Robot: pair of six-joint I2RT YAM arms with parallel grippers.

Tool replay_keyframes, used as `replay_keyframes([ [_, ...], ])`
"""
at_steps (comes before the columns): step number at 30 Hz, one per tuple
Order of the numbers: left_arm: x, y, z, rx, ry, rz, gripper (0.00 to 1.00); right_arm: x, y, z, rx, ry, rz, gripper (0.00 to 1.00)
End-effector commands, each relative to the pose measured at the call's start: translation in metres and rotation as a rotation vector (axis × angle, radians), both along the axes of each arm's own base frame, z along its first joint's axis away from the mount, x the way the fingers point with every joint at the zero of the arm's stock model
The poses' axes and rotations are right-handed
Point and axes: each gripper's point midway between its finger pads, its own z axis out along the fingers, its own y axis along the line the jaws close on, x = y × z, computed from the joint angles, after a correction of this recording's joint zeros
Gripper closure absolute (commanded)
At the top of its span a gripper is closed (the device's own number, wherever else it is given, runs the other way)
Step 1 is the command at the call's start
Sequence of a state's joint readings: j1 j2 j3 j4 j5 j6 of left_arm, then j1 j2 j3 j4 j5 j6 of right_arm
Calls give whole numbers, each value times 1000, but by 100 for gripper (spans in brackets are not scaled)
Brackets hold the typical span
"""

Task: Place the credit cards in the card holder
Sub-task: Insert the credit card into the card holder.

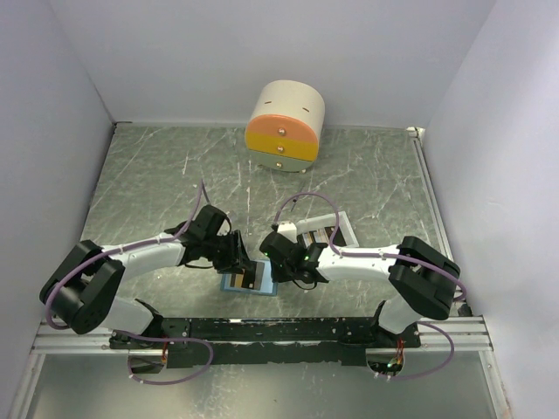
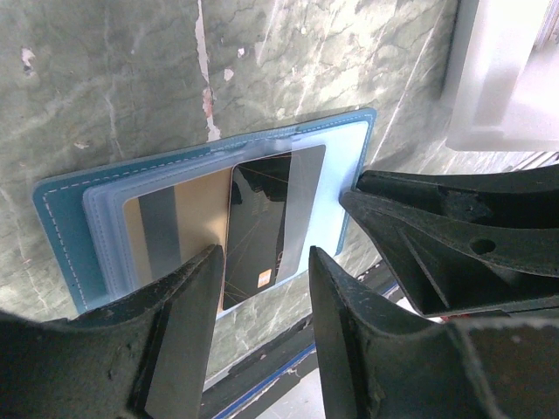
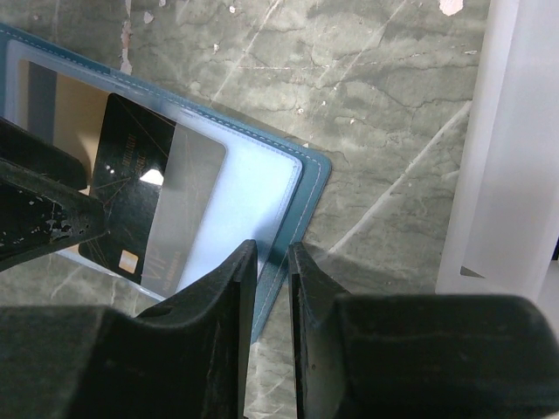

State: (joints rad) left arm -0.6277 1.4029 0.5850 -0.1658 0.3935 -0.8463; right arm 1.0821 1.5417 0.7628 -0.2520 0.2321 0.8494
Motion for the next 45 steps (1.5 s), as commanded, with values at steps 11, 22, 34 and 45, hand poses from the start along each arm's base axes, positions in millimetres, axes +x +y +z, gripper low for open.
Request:
replay_keyframes([
  [11,-7,-18,3,-71,10,-25,47,-5,2,-8,-16,22,8,80],
  [22,-9,-26,4,-67,-2,-32,48,-6,1,-9,-13,22,3,80],
  [34,1,-1,16,81,-76,24,43,-6,-1,-8,-16,16,3,80],
  [45,-5,-13,-6,32,-17,-10,44,-6,-1,-6,-23,15,11,80],
])
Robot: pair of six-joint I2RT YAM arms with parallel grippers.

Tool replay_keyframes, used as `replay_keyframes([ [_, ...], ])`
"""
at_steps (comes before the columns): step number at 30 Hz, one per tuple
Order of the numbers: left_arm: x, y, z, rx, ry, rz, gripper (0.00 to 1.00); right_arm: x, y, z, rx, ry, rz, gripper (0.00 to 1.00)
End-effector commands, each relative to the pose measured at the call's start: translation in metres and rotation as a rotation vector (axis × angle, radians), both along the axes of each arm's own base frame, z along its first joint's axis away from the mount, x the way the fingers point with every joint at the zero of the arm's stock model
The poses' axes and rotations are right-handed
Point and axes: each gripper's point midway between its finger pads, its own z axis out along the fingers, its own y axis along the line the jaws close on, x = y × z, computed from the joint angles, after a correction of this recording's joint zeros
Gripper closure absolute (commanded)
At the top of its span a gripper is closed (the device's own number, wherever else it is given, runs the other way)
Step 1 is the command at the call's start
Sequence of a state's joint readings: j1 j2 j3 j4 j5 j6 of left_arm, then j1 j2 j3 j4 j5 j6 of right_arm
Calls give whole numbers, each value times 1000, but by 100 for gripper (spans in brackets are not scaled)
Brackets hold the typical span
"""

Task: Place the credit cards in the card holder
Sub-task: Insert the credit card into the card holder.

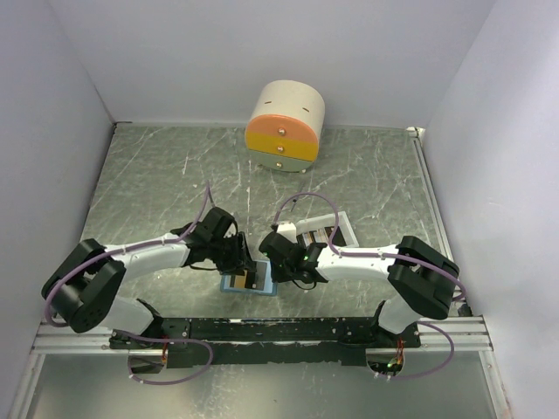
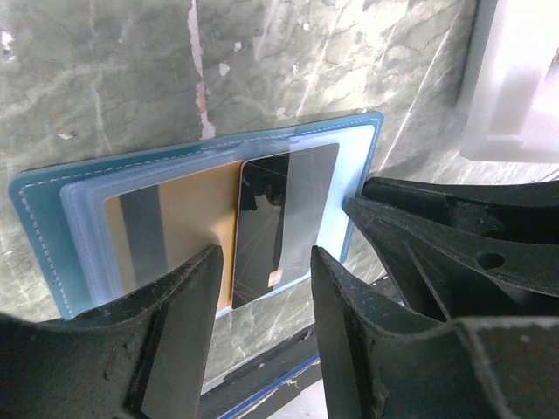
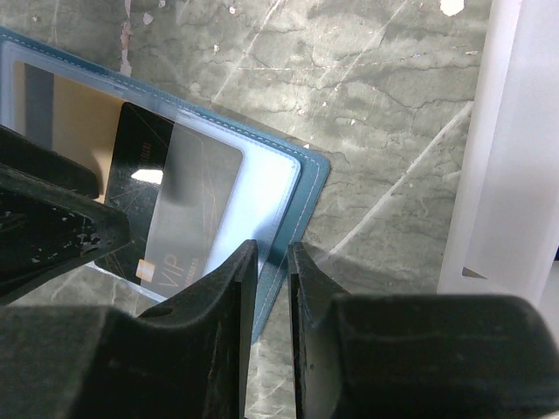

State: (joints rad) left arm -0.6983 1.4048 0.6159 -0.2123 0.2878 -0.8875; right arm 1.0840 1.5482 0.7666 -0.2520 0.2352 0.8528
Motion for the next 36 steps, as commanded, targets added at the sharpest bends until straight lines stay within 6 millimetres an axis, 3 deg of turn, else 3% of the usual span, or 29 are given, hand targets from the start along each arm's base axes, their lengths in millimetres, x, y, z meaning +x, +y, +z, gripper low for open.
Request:
replay_keyframes([
  [1,-3,-10,-3,-49,5,-31,44,-6,-2,-6,-23,17,13,80],
  [27,-8,-41,11,-246,29,-43,46,-5,3,-9,-6,19,10,80],
  [36,-5,-41,26,-273,-19,-28,46,-2,3,-3,15,-2,-8,73],
])
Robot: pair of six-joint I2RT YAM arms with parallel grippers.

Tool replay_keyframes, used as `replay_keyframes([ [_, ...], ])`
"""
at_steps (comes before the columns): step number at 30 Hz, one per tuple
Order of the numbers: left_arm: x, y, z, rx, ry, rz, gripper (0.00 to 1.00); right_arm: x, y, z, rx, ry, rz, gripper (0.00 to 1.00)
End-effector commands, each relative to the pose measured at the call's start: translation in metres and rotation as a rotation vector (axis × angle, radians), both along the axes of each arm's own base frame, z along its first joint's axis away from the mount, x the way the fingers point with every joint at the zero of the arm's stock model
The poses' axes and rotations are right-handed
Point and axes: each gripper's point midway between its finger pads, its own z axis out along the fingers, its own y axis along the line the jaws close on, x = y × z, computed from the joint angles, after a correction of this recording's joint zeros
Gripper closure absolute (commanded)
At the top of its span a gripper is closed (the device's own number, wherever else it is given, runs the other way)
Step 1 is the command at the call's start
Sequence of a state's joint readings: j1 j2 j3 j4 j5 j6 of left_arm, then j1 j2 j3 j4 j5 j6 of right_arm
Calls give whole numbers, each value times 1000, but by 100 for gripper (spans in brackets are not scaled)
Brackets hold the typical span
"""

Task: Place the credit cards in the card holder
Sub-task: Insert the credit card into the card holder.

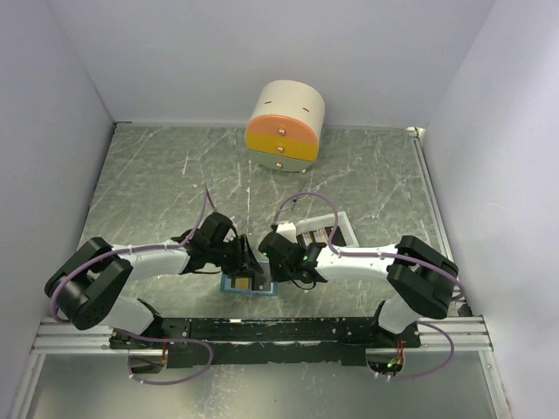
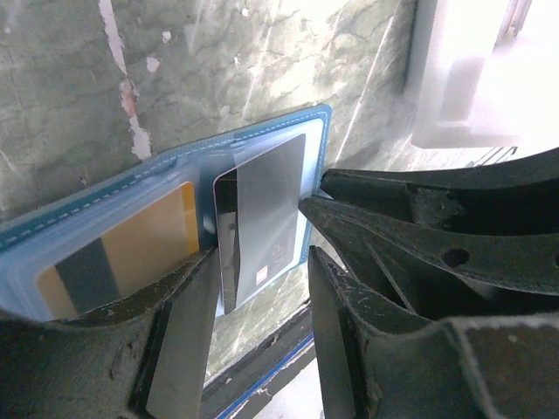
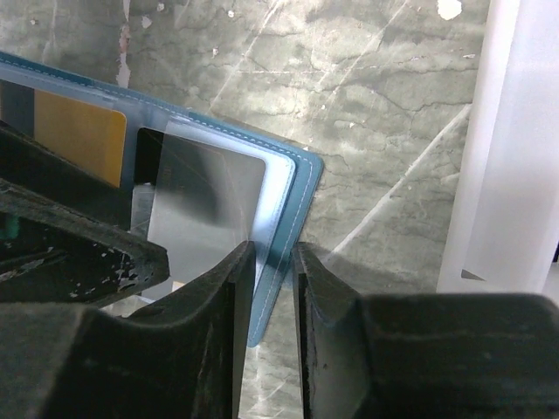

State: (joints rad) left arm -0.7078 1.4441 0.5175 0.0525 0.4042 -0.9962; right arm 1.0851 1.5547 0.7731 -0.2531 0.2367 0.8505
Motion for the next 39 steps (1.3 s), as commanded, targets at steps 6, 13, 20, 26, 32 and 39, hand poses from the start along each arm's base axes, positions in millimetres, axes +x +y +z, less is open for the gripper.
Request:
replay_keyframes([
  [6,2,-14,17,-79,-42,-17,46,-2,-2,3,36,-18,-28,71],
  [13,3,-13,14,-65,-35,-11,46,-4,-9,2,47,-19,-47,74],
  [20,5,-13,11,-54,-37,-10,46,-9,1,-1,103,-3,-21,75],
  [26,4,-10,8,-38,-34,-2,46,-9,8,2,153,-11,-6,75],
  [32,6,-6,10,-14,-49,9,47,-8,7,4,157,-19,-10,74],
  [39,11,0,23,29,-77,22,43,-5,-5,-2,95,-34,-33,76],
])
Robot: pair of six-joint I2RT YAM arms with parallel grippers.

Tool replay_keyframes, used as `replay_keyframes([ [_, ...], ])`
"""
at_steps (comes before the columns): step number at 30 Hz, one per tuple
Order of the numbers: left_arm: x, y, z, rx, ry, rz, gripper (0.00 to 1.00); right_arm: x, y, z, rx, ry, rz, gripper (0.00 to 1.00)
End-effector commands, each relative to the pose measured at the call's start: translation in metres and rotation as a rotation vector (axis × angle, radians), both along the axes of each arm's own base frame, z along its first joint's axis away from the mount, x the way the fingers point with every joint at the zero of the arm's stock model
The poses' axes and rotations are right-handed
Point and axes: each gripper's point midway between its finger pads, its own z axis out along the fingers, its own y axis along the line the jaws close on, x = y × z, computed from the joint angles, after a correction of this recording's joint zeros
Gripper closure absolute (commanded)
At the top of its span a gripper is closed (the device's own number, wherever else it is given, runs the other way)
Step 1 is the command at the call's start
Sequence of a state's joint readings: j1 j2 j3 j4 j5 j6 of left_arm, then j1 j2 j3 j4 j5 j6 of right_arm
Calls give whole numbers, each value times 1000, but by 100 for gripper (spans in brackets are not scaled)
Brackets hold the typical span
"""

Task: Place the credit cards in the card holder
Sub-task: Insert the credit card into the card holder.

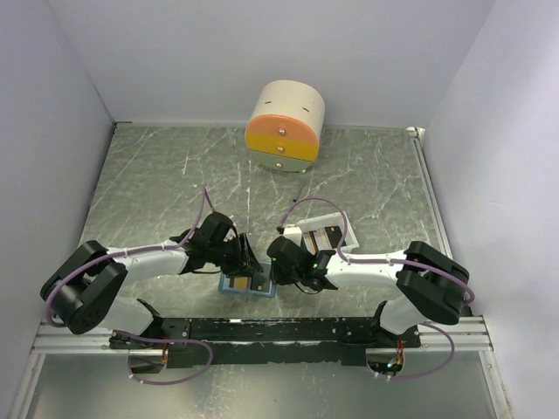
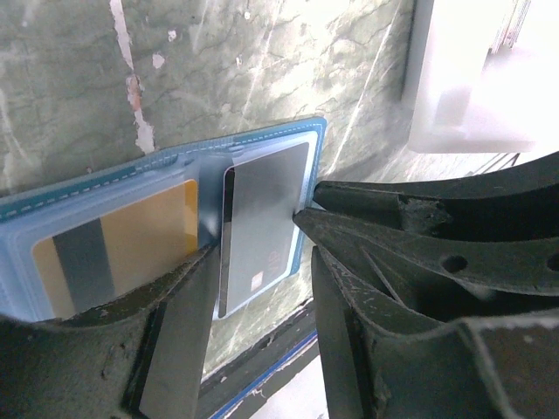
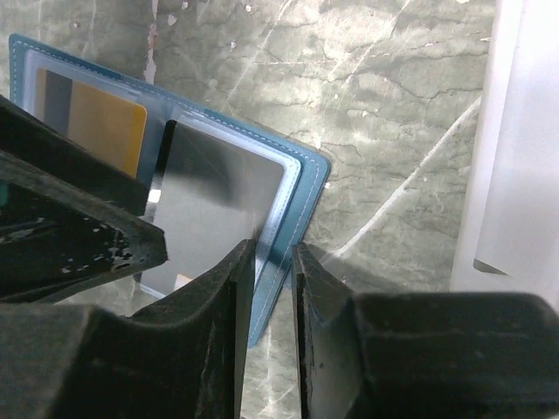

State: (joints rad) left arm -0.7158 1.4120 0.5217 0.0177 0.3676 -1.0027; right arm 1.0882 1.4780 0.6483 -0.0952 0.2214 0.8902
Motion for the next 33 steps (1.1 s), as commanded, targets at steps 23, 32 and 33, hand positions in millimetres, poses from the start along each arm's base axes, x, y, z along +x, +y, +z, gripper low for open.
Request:
replay_keyframes([
  [23,24,65,30,333,-140,128,36,7,-2,-6,-59,-45,26,82],
  [32,22,65,23,267,-123,95,34,6,-2,-7,-59,-38,30,82],
  [33,23,64,22,264,-122,92,34,6,-2,-6,-57,-39,29,82],
])
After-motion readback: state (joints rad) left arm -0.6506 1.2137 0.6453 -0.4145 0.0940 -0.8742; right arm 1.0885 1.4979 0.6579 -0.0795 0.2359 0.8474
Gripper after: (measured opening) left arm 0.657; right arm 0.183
